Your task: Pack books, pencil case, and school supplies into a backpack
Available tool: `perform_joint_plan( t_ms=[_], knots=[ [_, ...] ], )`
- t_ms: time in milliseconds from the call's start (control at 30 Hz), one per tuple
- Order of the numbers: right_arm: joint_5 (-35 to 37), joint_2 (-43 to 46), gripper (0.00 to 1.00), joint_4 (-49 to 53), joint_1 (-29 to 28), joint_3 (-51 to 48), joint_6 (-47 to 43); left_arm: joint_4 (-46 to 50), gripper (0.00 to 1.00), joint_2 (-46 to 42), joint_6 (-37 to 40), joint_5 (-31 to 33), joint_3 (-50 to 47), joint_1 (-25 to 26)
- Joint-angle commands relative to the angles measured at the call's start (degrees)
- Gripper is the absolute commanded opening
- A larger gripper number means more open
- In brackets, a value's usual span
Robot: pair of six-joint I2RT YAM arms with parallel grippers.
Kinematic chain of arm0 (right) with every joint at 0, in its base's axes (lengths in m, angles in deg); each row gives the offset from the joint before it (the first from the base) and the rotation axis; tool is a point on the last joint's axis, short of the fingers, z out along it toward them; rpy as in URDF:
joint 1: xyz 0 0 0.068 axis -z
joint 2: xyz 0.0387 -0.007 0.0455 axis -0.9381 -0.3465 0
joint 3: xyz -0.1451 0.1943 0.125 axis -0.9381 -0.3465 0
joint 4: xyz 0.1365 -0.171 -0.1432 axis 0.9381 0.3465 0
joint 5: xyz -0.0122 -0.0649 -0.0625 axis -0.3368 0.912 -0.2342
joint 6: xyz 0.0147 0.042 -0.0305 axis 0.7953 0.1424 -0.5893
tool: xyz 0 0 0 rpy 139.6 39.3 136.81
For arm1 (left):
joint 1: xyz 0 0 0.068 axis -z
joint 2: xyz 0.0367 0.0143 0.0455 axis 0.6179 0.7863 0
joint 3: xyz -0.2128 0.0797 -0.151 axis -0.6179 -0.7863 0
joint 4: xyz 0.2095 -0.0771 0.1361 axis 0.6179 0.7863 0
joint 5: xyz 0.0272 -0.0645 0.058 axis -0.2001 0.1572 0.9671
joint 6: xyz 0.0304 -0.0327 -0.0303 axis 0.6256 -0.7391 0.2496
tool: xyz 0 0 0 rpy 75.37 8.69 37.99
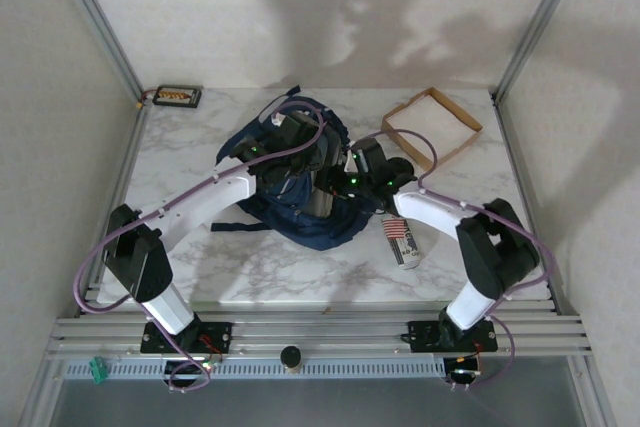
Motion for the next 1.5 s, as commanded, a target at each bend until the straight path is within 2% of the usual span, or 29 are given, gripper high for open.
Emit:
perform_joint_plan(
  t_ms=[0,133,233,300,467,533,633,733,800,933,1067,1200,1267,1367,1467],
  knots=[
    [0.80,-3.51,0.33,-4.30,-0.35,3.25,1.72,-4.08,0.00,-2.28,-1.98,-0.18,-0.11,-0.68],
    [-3.44,-10.32,0.21,-11.06,-1.92,6.54,5.16,-5.05,0.00,-2.10,-2.69,-1.21,-0.51,-0.68],
    [-3.99,-11.79,0.19,-12.95,-2.80,8.44,4.63,-4.74,0.01,-1.88,-2.84,-0.61,-0.68,-0.68],
    [-2.99,-10.54,0.23,-9.66,-2.44,8.90,2.15,-4.21,0.03,-1.45,-2.61,-0.68,-0.69,-0.77],
    [1.51,-1.94,0.45,-5.54,3.85,-0.57,-1.30,-4.25,0.09,-0.55,-1.87,0.11,-1.62,-1.14],
    [3.17,-0.13,0.48,-2.06,6.42,-2.77,-3.74,-4.67,0.11,-0.09,-1.90,0.01,-2.34,-1.59],
    [5.17,3.77,0.51,1.28,8.07,-5.19,-6.22,-6.11,0.16,1.02,-0.97,-3.52,-3.44,-1.52],
    [4.86,9.91,0.56,1.28,8.08,-7.06,-7.82,-7.26,0.28,0.74,-0.15,-5.55,-4.37,-1.20],
    [5.52,12.31,0.58,5.76,8.12,-5.65,-10.04,-7.31,0.38,-0.01,1.41,-9.65,-4.34,-1.51],
    [7.83,18.36,0.58,11.04,7.90,-6.20,-14.89,-10.19,0.52,-7.80,1.78,-15.14,-9.68,-3.36],
    [10.56,20.61,0.58,18.96,4.78,-4.62,-19.27,-10.38,0.57,-16.37,0.16,-13.81,-17.26,-6.31],
    [13.70,22.40,0.58,21.84,-2.98,-2.20,-18.54,-11.51,0.61,-22.76,-1.50,-13.87,-26.30,-9.46],
    [13.08,21.65,0.60,20.84,-5.67,-0.43,-16.63,-14.03,0.63,-24.80,-2.49,-17.21,-29.71,-11.14],
    [10.32,18.38,0.61,19.41,-6.68,3.69,-14.57,-19.78,0.70,-28.14,-3.18,-22.51,-32.86,-11.58],
    [12.00,15.62,0.60,19.14,-8.28,6.50,-13.78,-19.14,0.74,-30.08,-4.91,-18.29,-34.02,-11.82]
  ],
)
